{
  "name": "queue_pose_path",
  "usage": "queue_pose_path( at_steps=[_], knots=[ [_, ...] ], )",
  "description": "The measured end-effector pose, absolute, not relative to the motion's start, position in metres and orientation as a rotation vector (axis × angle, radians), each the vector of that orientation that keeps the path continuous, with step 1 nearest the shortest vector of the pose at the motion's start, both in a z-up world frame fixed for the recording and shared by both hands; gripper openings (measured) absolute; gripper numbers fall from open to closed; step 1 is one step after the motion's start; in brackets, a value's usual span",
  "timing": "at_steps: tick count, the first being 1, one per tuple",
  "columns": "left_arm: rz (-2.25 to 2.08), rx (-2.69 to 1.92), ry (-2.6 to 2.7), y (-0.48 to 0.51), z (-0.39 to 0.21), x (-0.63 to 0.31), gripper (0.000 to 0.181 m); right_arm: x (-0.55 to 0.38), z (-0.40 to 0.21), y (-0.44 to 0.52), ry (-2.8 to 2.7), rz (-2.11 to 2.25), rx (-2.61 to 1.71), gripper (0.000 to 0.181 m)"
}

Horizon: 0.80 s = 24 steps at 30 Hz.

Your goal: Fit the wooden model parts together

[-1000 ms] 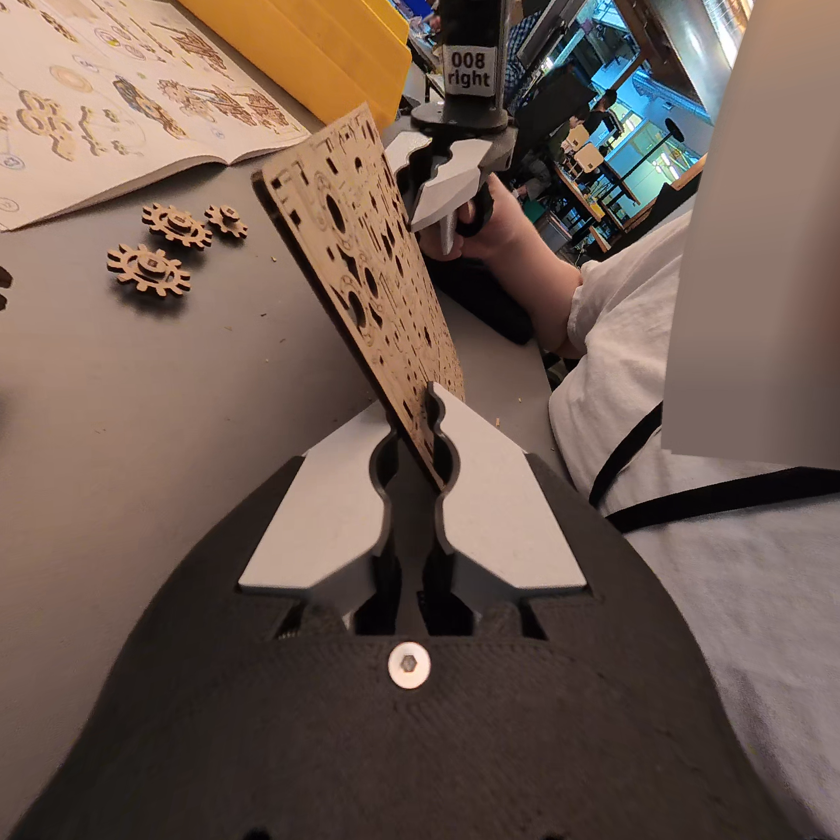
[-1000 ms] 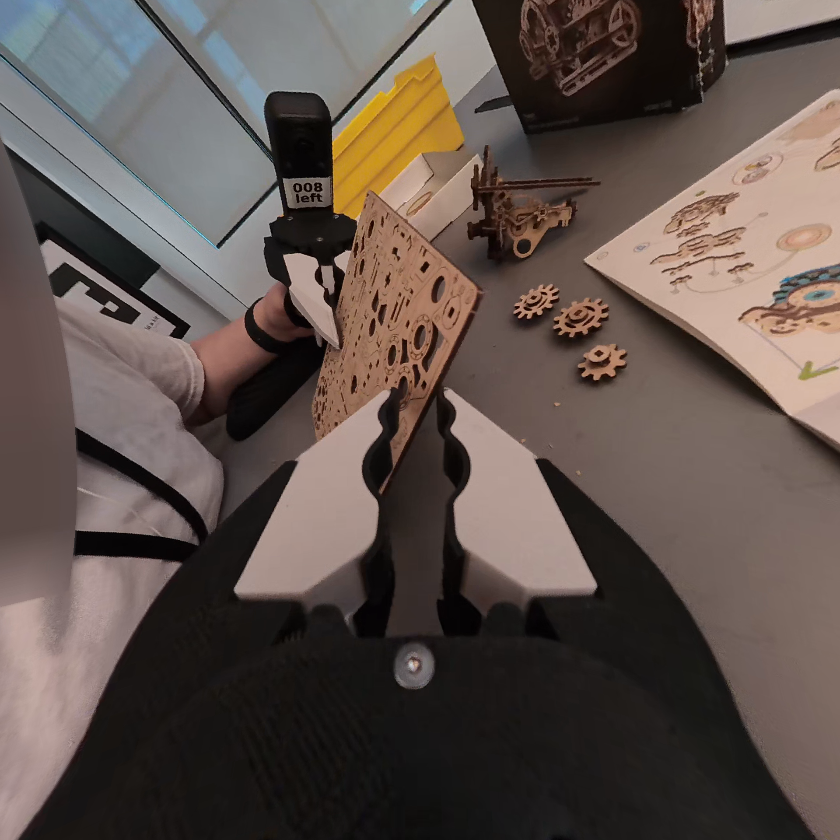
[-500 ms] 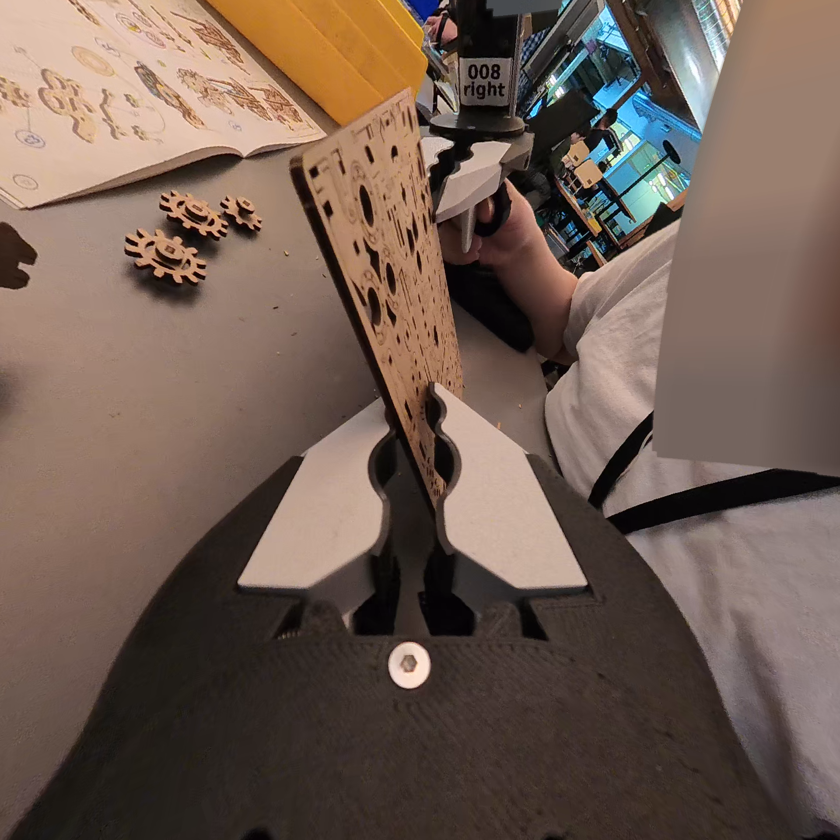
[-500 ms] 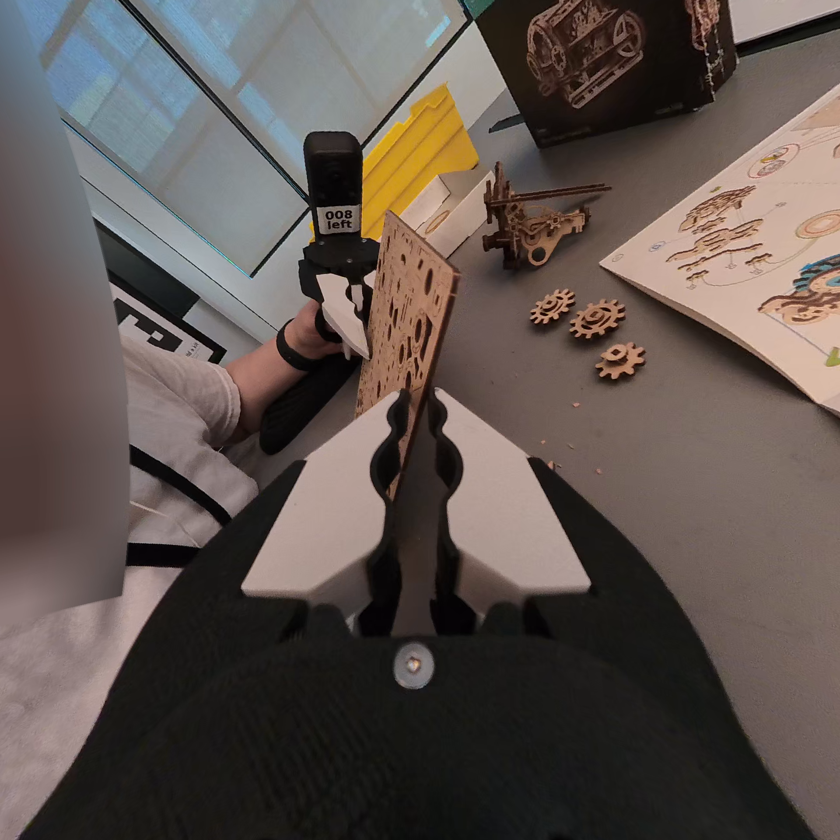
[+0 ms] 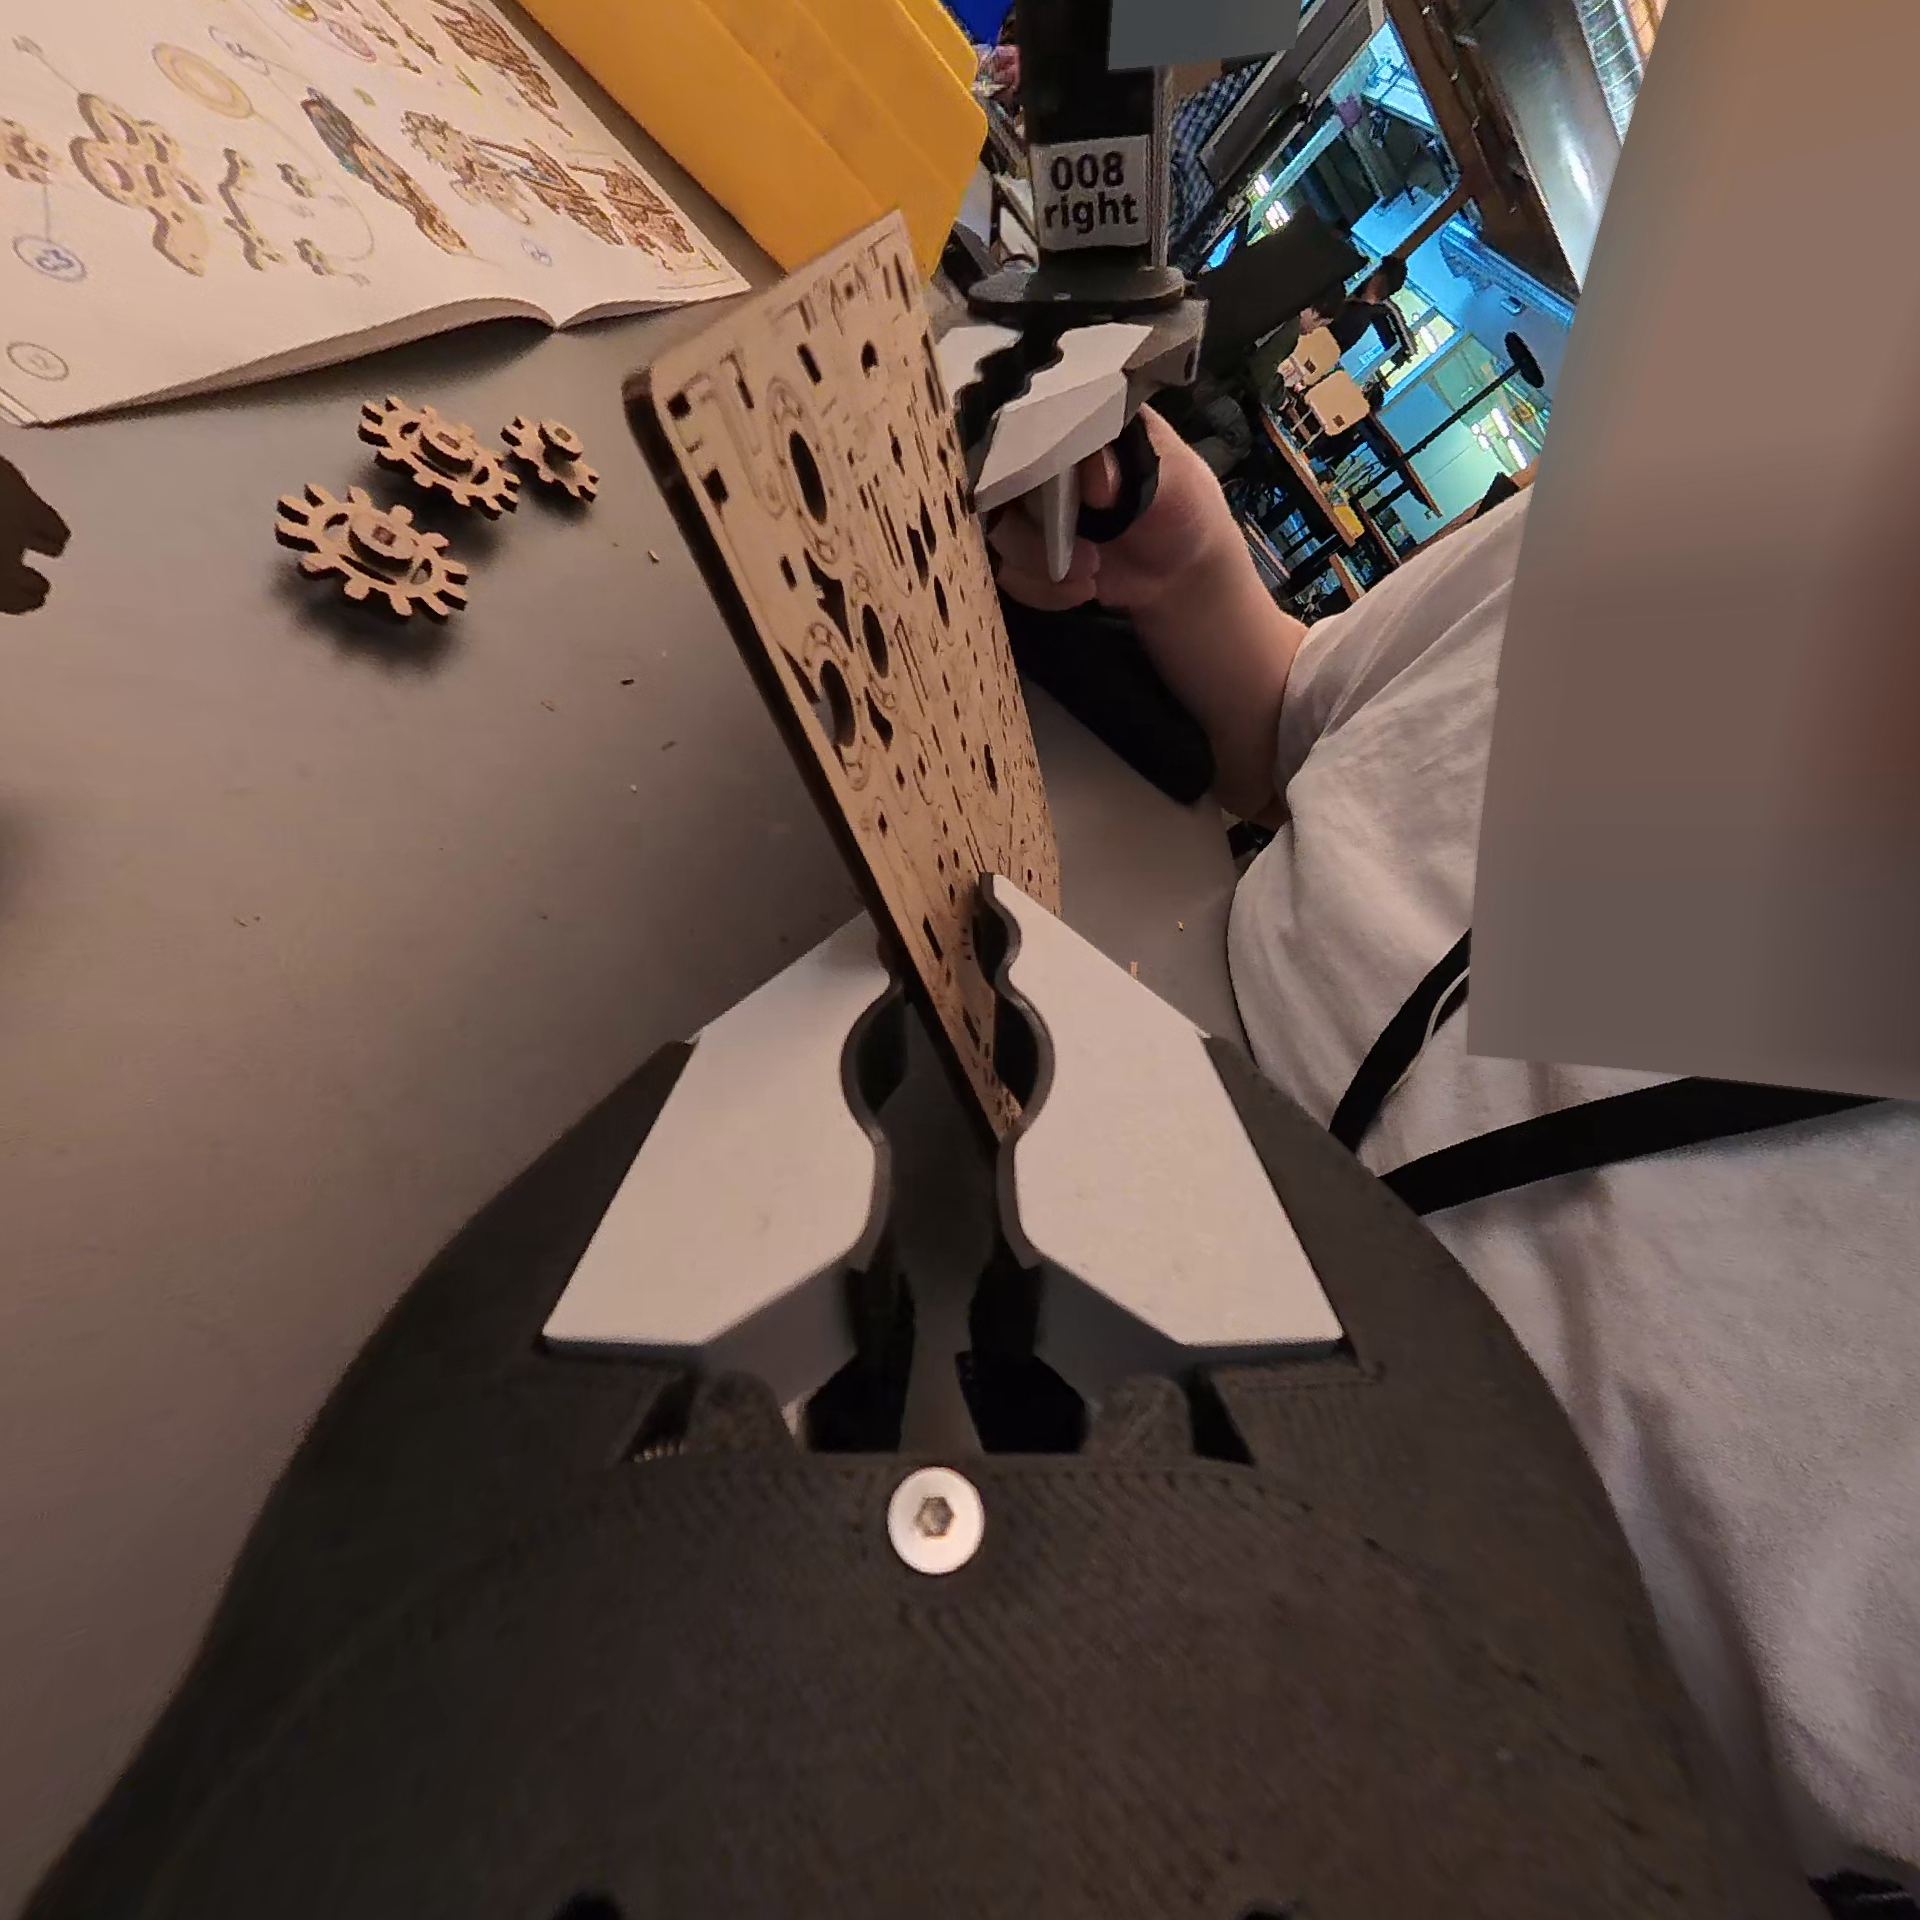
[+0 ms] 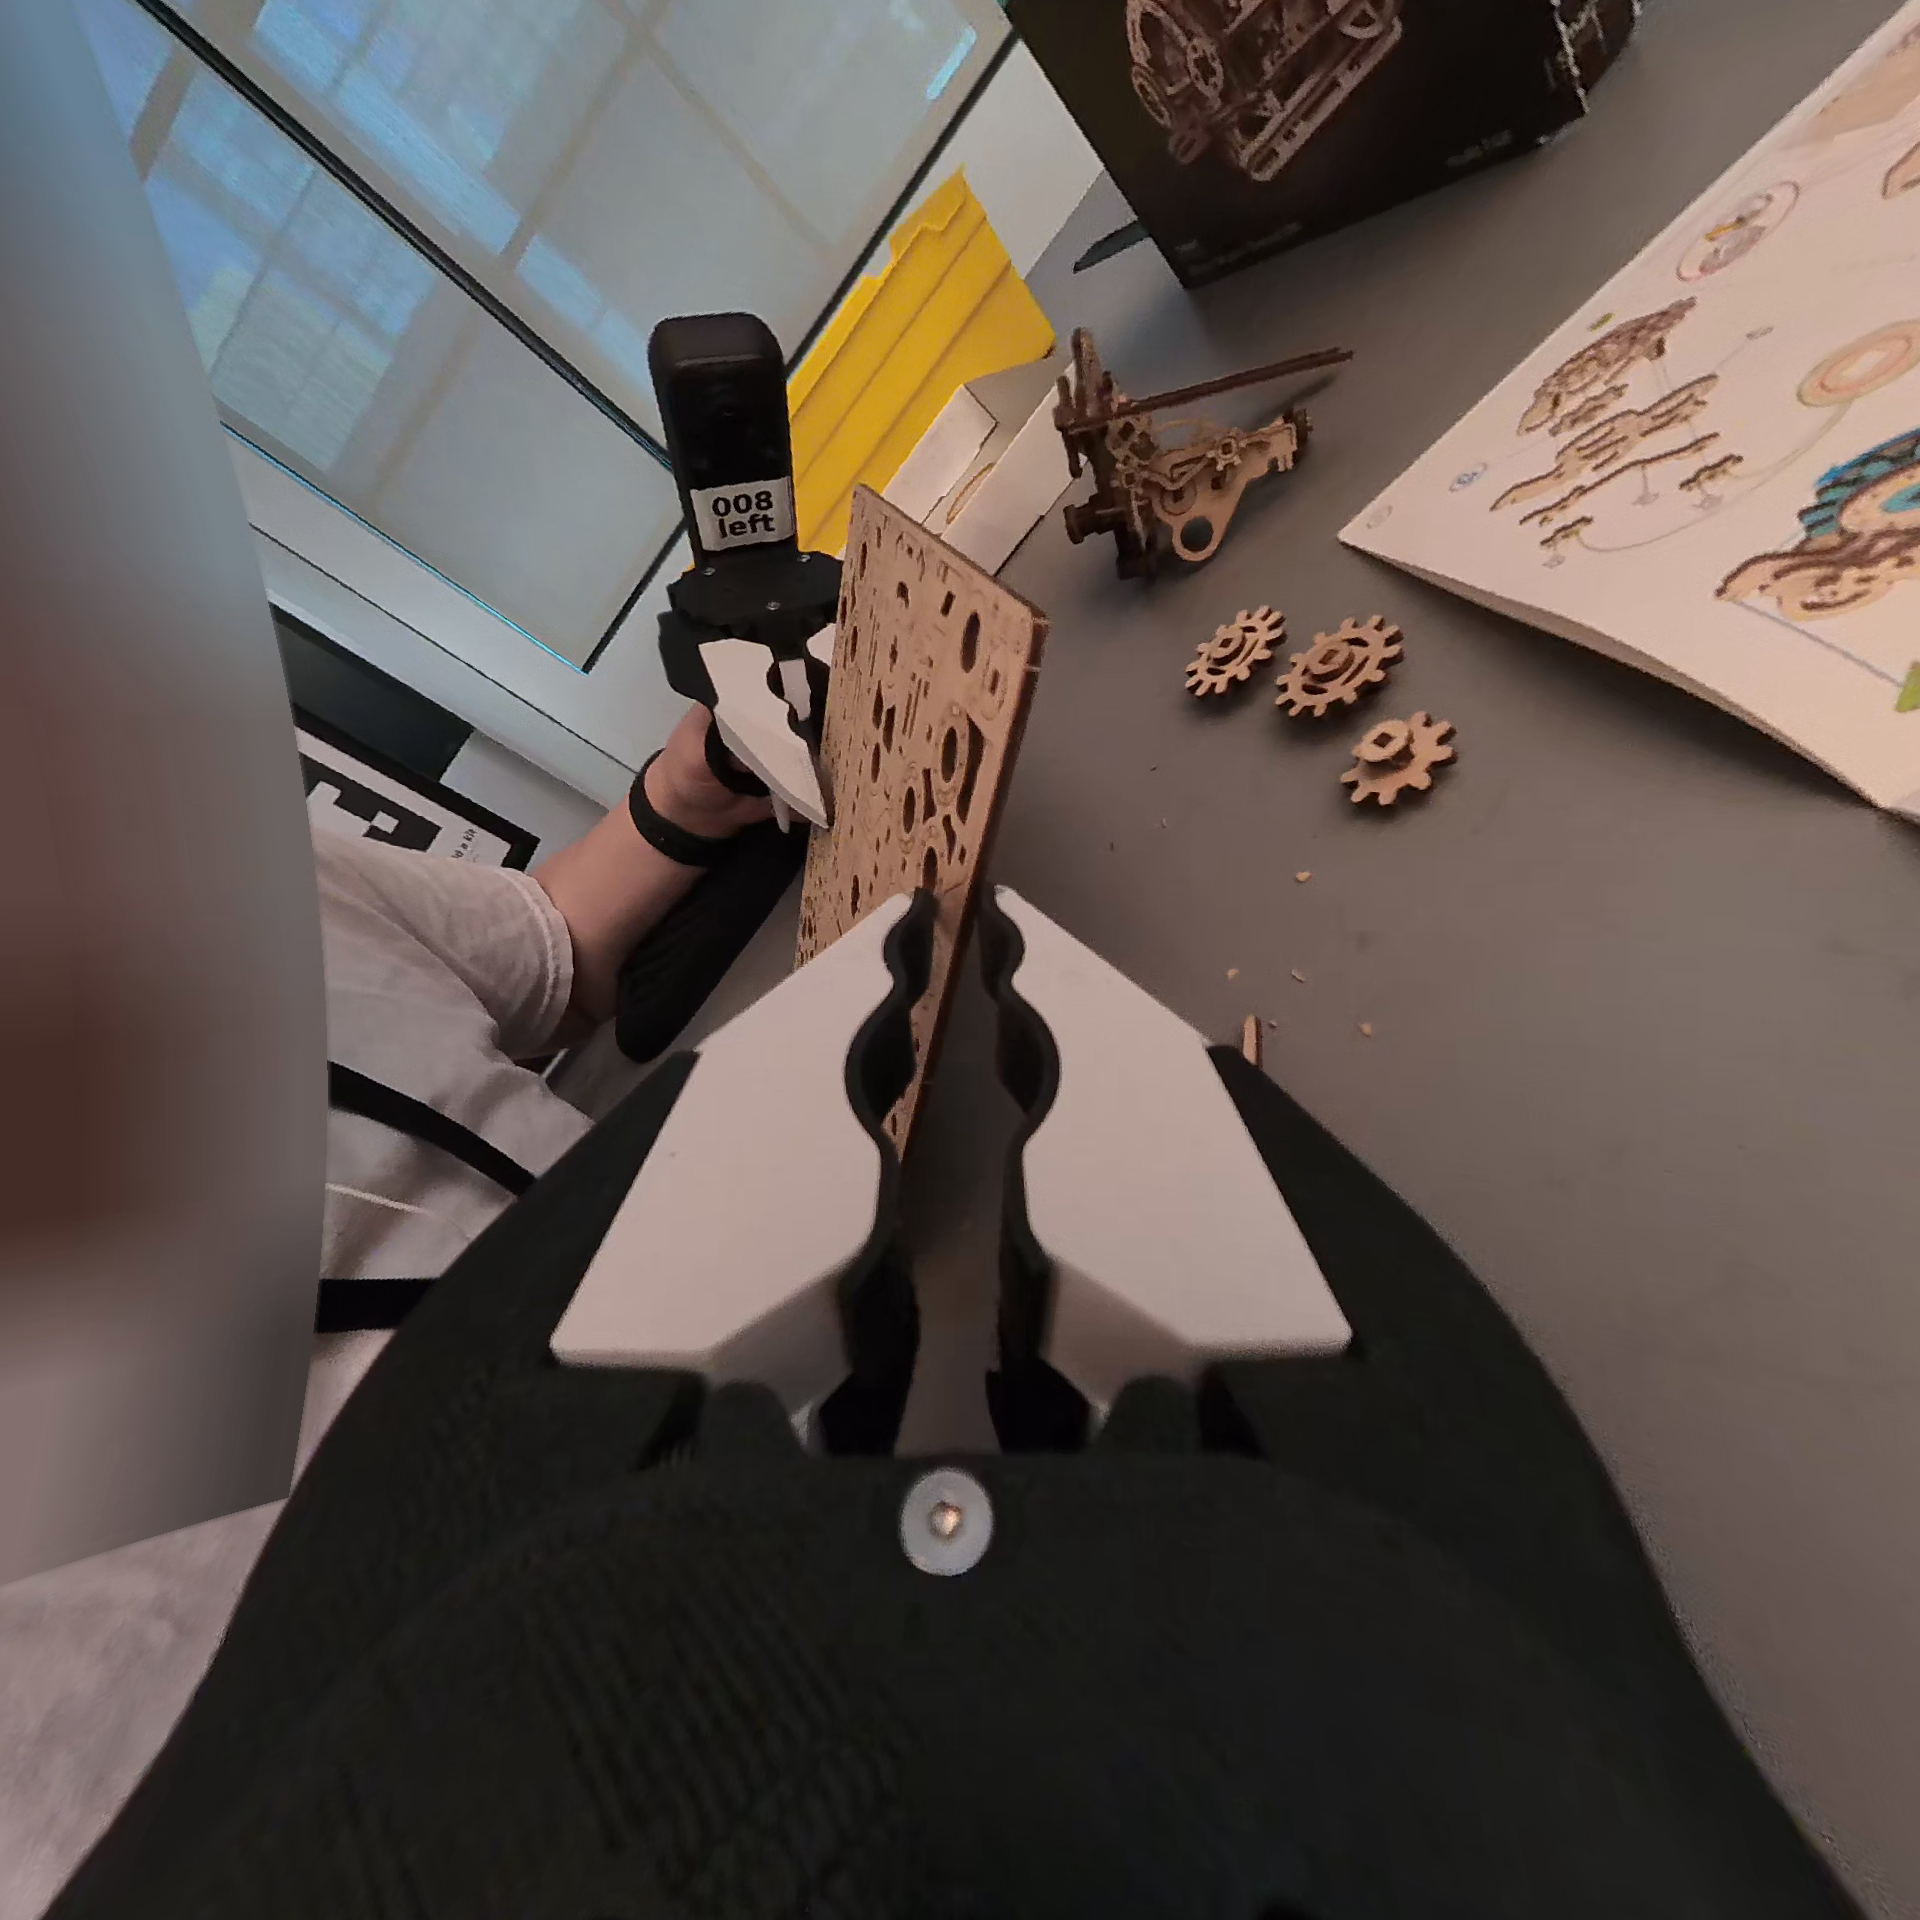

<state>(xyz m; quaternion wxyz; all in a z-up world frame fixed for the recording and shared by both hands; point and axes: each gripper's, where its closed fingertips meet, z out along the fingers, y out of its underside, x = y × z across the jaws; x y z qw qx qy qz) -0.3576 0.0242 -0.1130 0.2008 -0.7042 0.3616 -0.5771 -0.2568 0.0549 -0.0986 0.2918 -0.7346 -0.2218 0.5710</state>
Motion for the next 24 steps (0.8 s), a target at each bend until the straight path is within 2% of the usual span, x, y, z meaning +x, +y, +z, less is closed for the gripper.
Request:
queue_pose_path(
  at_steps=[24],
  knots=[
    [-1.684, -1.995, 0.979, 0.0228, -0.1136, -0.3595, 0.005, -0.2509, -0.0967, 0.0615, -0.49, 1.54, -1.97, 0.004]
  ],
)
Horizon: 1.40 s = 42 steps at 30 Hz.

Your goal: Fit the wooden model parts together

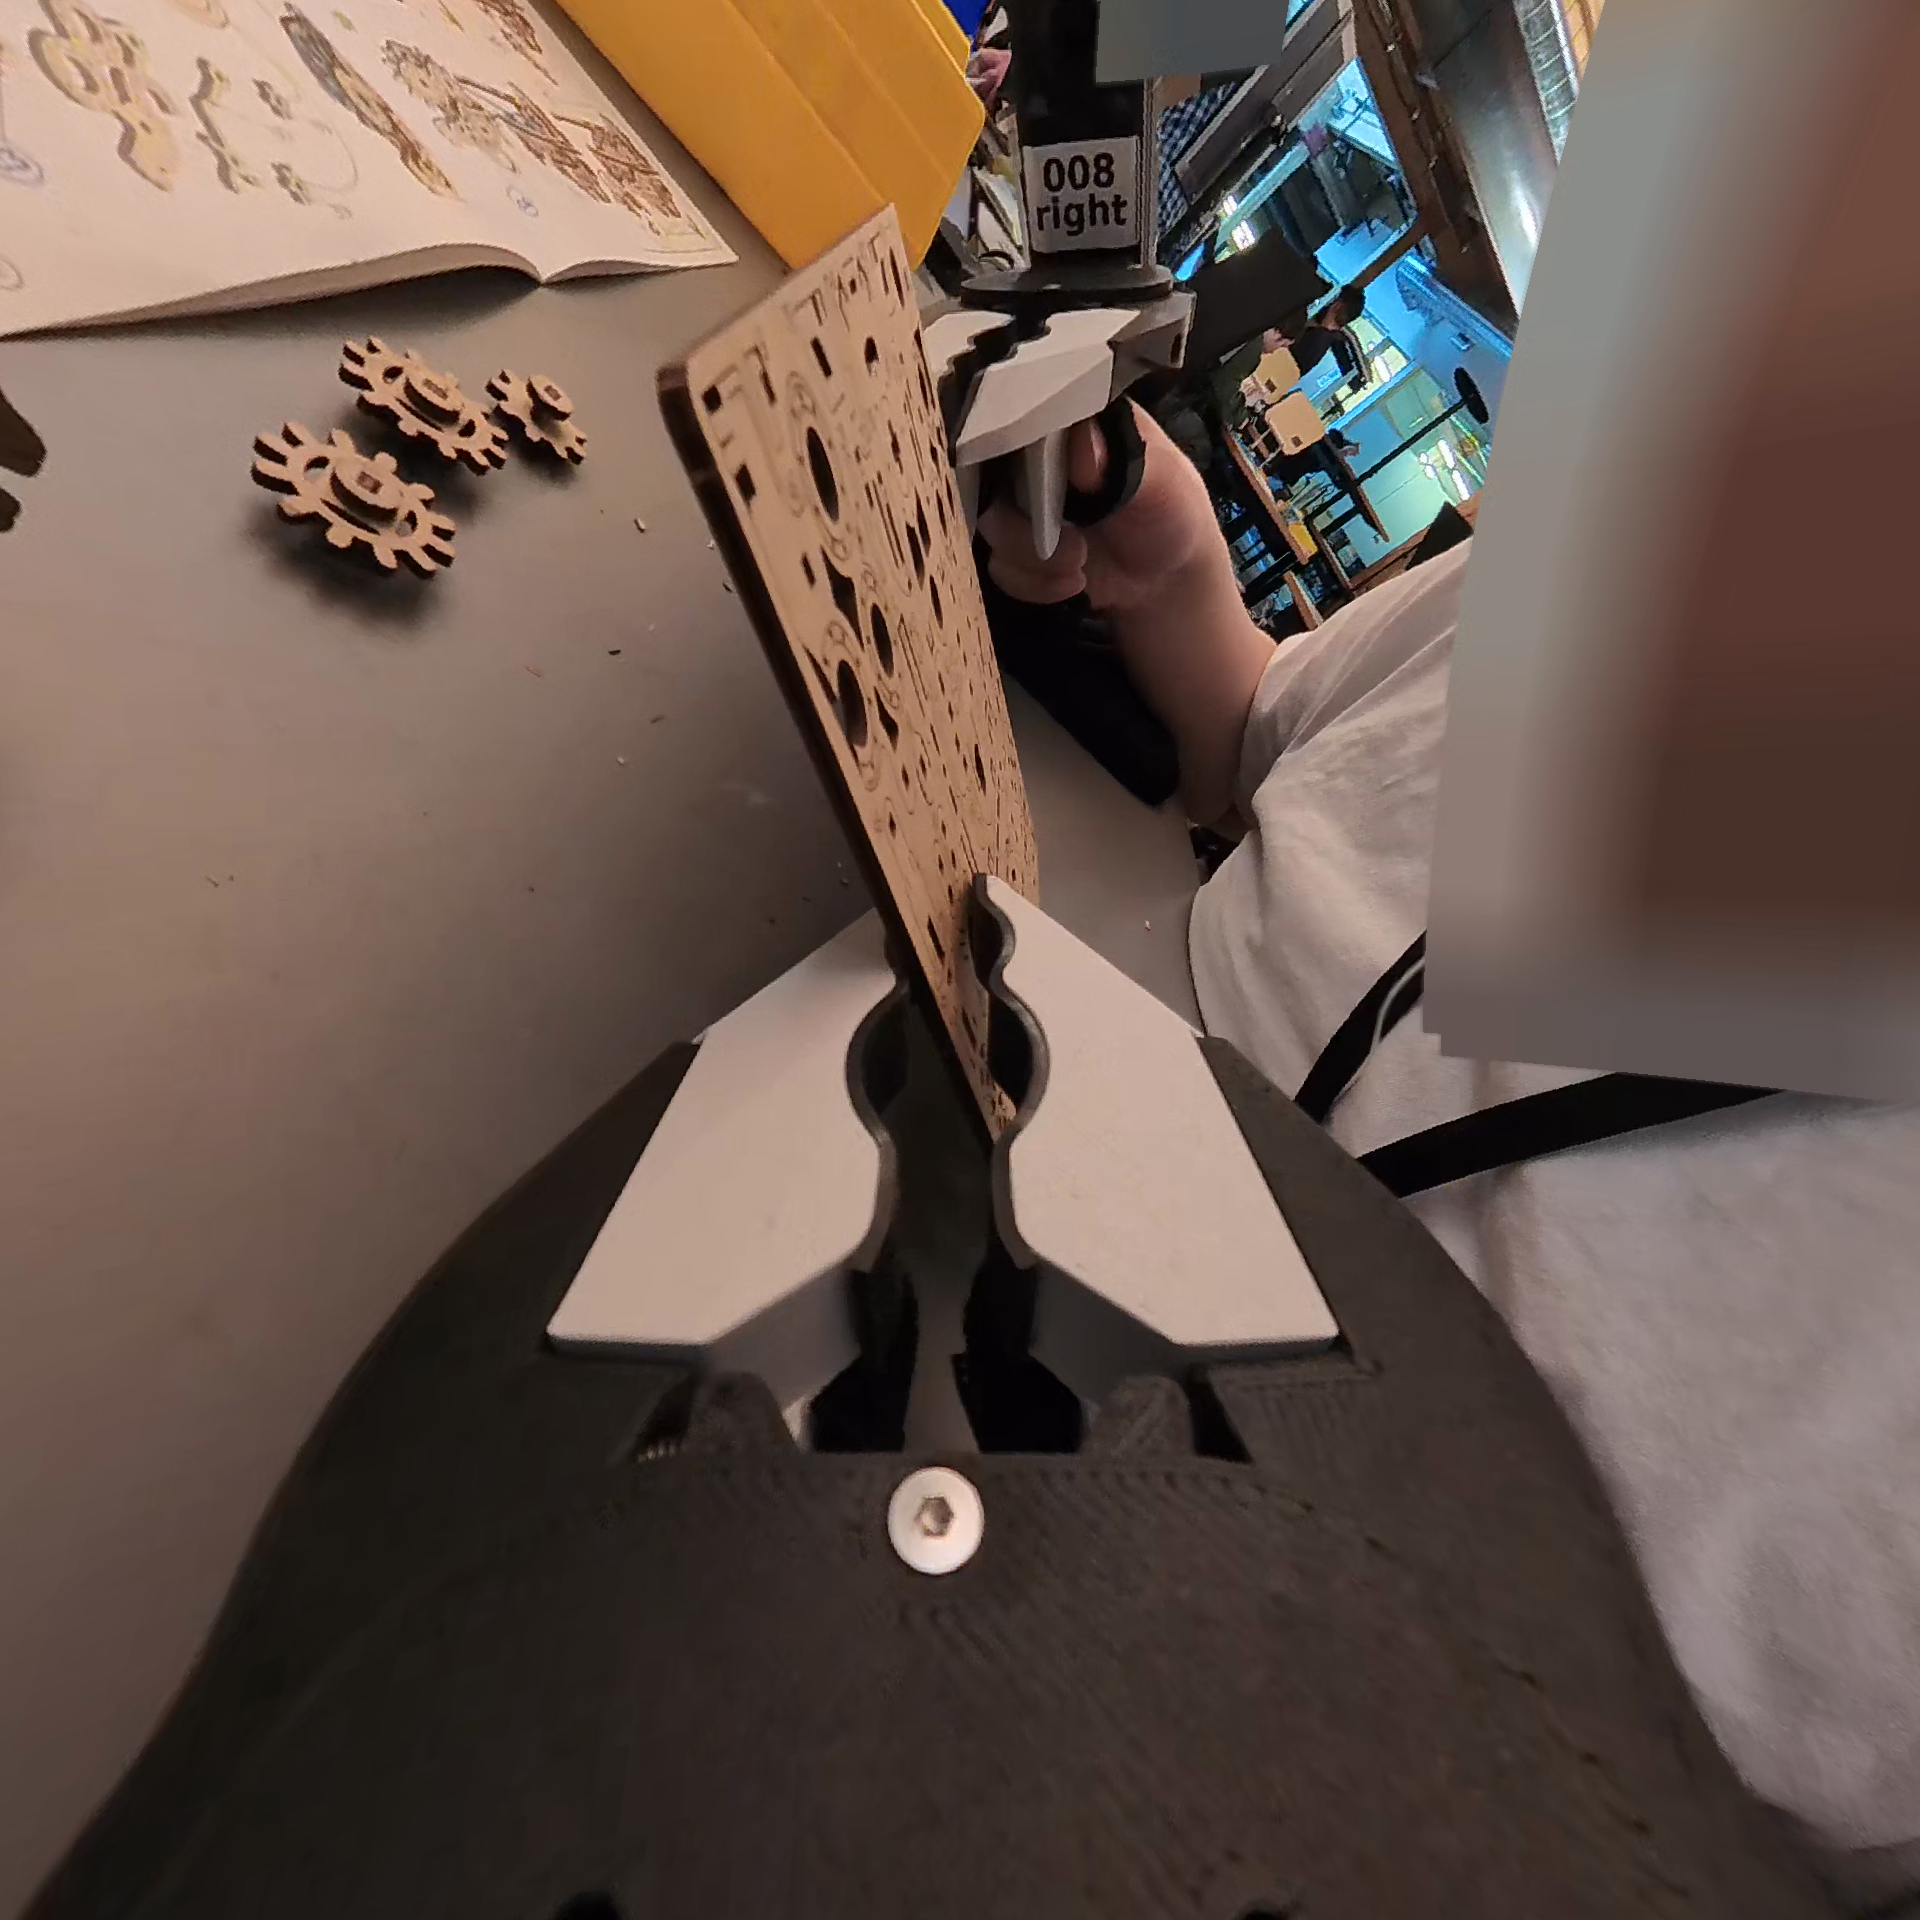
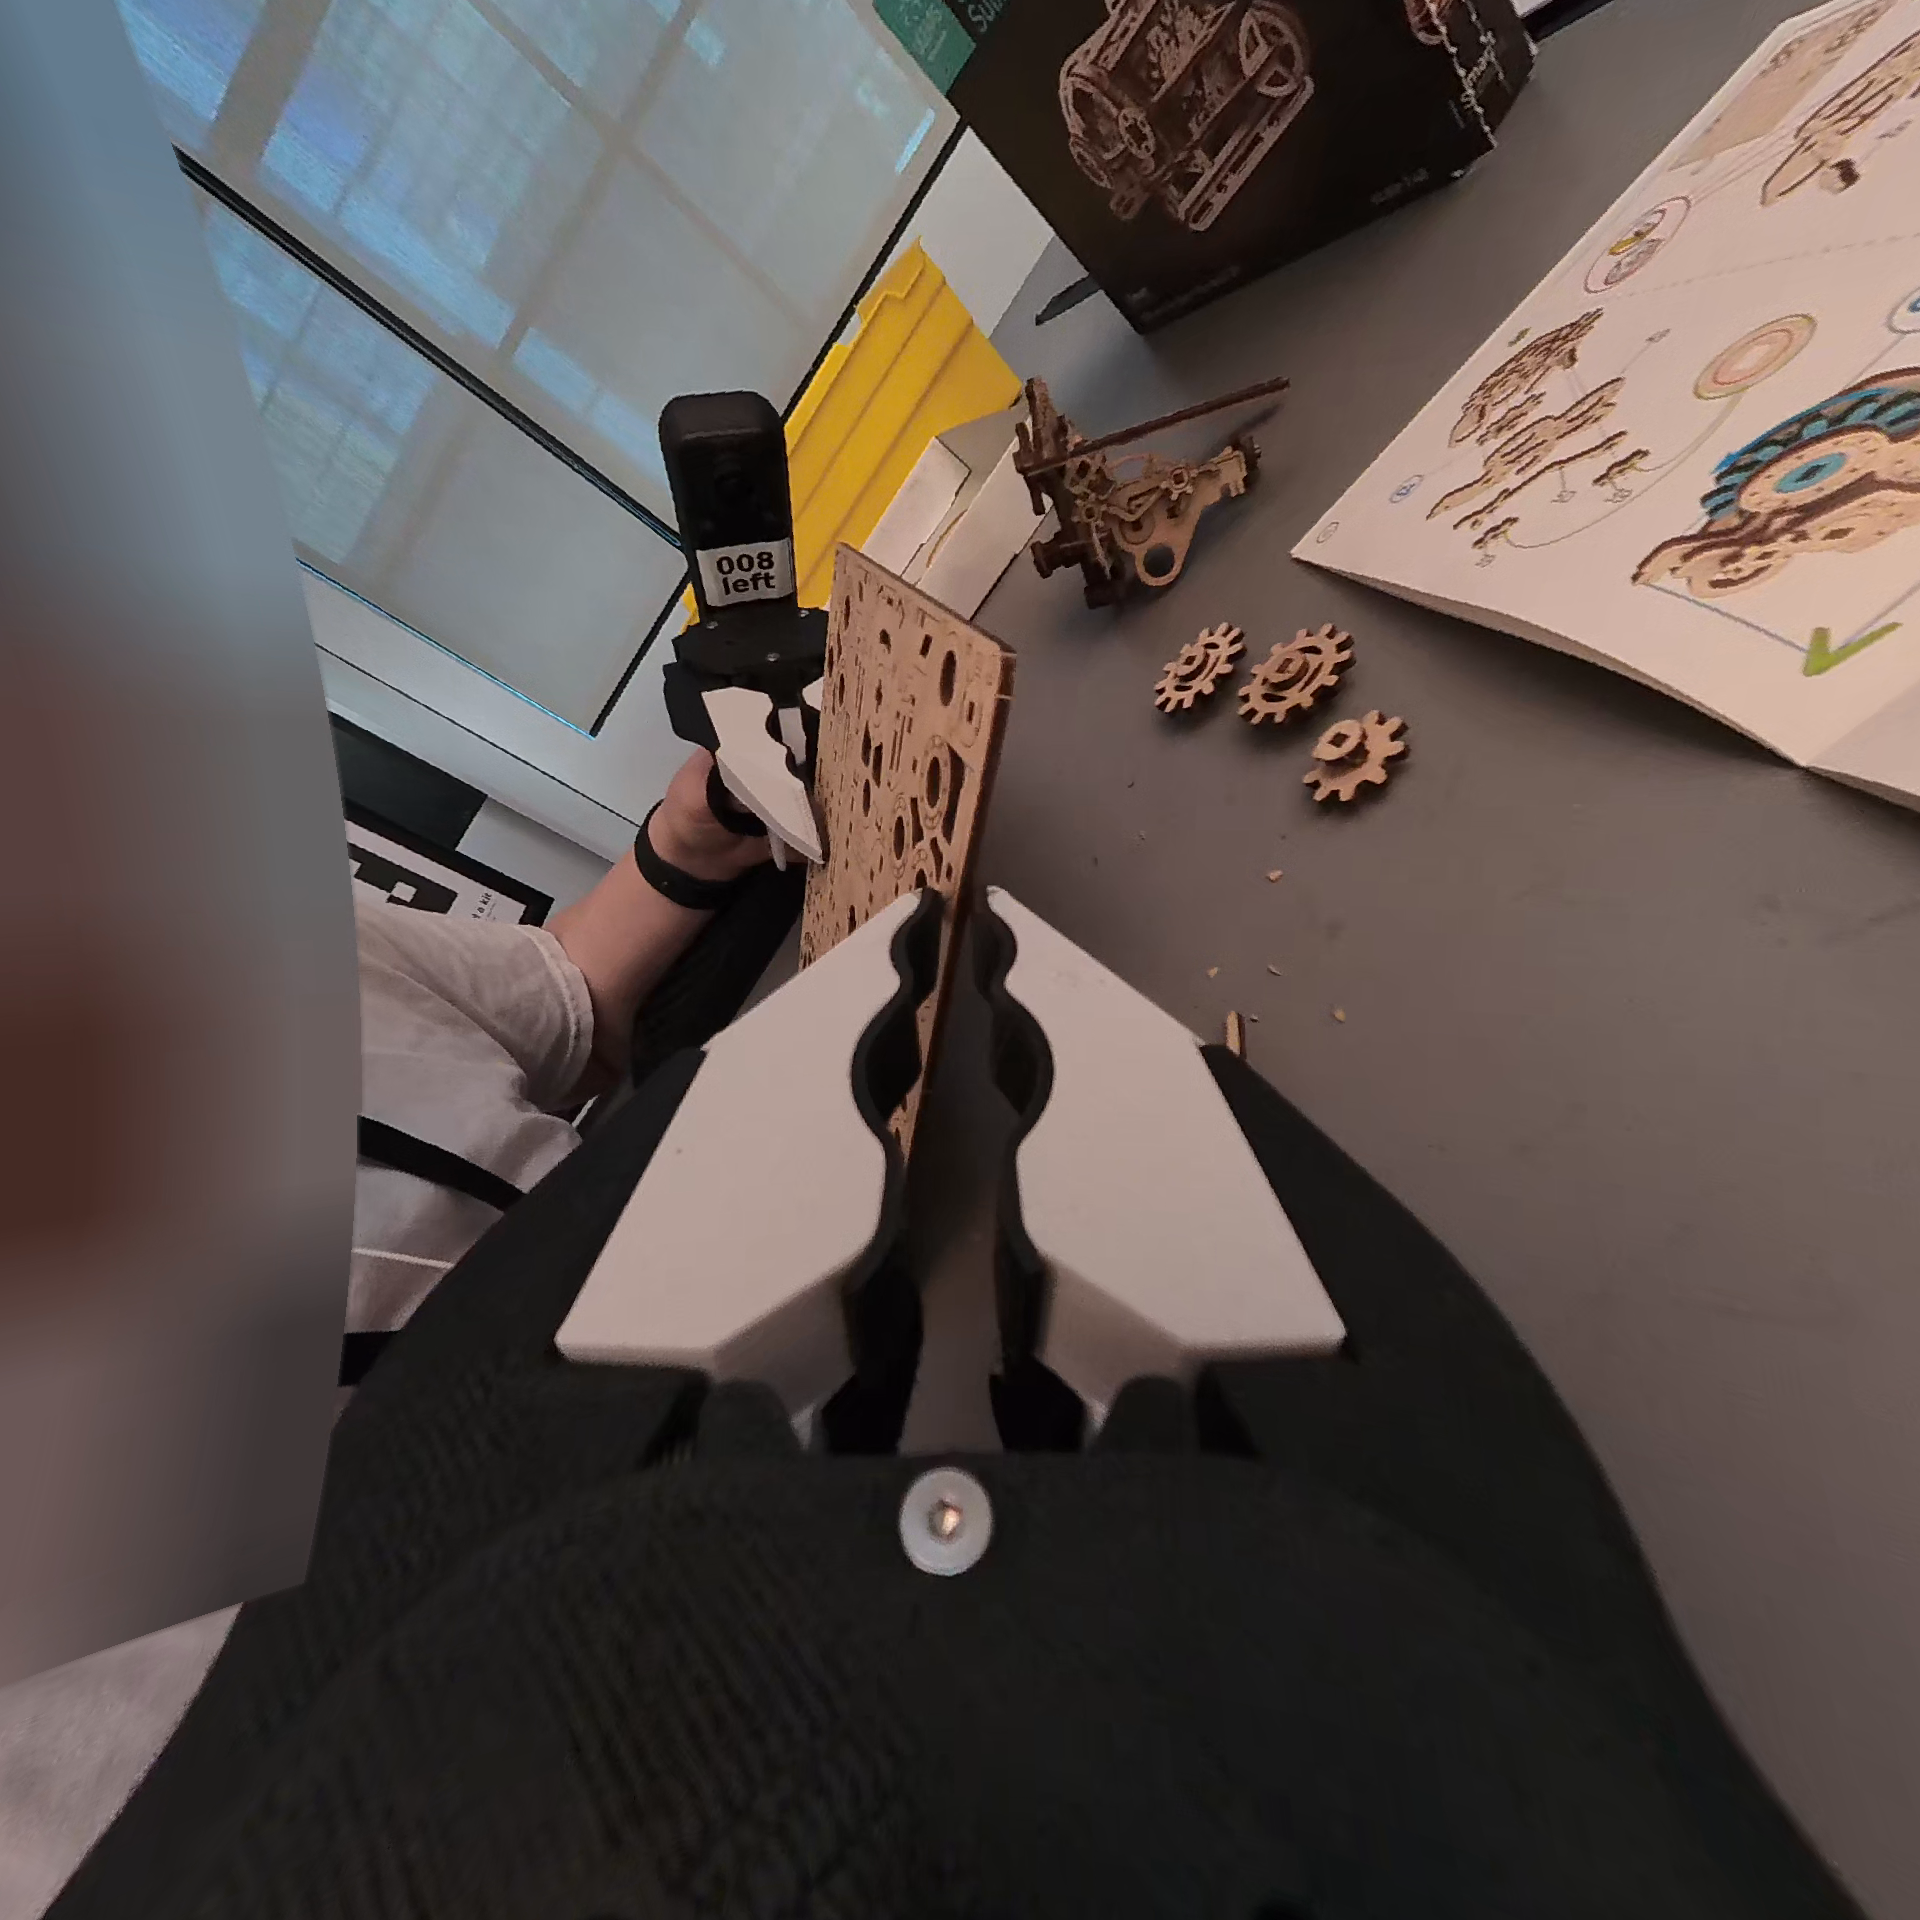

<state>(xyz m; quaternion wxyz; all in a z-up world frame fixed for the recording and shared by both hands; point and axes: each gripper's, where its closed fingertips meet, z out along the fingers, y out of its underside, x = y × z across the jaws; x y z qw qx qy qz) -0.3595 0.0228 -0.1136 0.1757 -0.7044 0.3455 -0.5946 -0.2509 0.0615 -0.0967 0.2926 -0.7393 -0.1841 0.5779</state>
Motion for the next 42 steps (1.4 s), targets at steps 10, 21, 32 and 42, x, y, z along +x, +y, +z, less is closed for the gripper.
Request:
queue_pose_path(
  at_steps=[10, 21, 32, 42],
  knots=[
    [-1.617, -1.933, 1.034, 0.0221, -0.1085, -0.3592, 0.005, -0.251, -0.0906, 0.0612, -0.503, 1.529, -1.933, 0.004],
    [-1.584, -1.902, 1.06, 0.0216, -0.1058, -0.3589, 0.006, -0.2507, -0.0887, 0.061, -0.513, 1.516, -1.92, 0.004],
    [-1.587, -1.902, 1.06, 0.0214, -0.1058, -0.3589, 0.006, -0.2506, -0.0889, 0.0611, -0.512, 1.516, -1.92, 0.004],
    [-1.613, -1.943, 1.035, 0.0214, -0.1098, -0.3588, 0.006, -0.2502, -0.0963, 0.0617, -0.521, 1.484, -1.962, 0.005]
  ],
)
